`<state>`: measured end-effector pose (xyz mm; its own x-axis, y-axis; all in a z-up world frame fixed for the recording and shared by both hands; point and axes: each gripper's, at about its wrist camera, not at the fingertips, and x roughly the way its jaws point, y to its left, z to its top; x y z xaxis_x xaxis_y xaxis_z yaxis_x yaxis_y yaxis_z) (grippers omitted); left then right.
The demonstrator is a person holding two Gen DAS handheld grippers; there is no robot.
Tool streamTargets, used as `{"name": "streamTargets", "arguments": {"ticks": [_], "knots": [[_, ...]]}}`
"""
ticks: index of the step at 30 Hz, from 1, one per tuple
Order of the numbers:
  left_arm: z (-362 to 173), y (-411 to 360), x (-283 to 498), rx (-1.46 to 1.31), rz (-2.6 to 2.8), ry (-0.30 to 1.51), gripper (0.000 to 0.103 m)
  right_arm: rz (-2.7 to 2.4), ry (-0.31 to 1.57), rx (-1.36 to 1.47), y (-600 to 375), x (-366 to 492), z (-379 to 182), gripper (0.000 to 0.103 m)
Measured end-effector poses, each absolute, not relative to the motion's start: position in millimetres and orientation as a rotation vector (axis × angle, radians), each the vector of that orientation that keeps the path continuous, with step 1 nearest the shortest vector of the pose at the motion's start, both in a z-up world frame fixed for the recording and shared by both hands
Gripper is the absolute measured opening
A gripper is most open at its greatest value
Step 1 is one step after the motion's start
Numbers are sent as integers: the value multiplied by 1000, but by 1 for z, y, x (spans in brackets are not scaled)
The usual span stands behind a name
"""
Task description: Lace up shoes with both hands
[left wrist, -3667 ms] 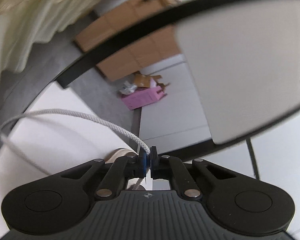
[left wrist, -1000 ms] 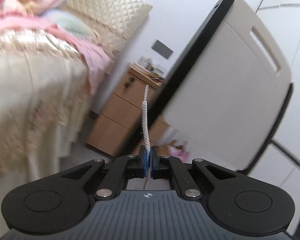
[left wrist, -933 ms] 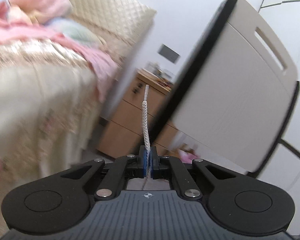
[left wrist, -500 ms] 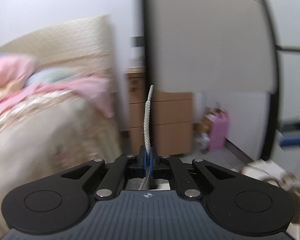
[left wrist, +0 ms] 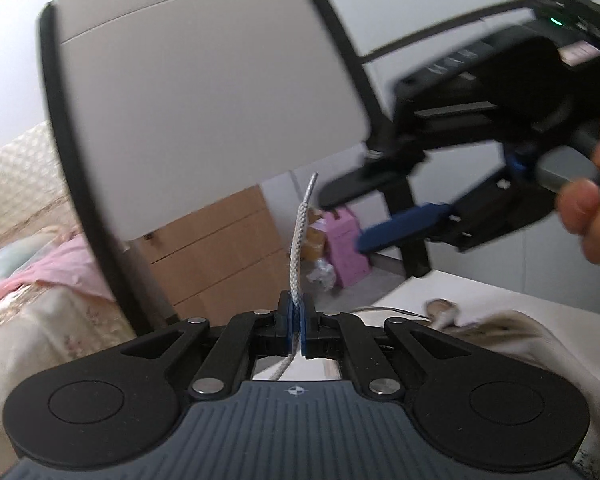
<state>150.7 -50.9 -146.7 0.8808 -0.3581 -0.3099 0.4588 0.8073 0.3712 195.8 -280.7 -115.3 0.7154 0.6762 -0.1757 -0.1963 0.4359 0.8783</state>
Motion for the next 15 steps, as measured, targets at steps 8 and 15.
{"name": "streamTargets", "arguments": {"ticks": [8,15], "knots": [[-145,-49,150,461,-436,237,4,606,499,1079,-290,193,-117,40],[-143,-55,147,490,-460,223,4,631,487,1081,-284,194,-116,4]]}}
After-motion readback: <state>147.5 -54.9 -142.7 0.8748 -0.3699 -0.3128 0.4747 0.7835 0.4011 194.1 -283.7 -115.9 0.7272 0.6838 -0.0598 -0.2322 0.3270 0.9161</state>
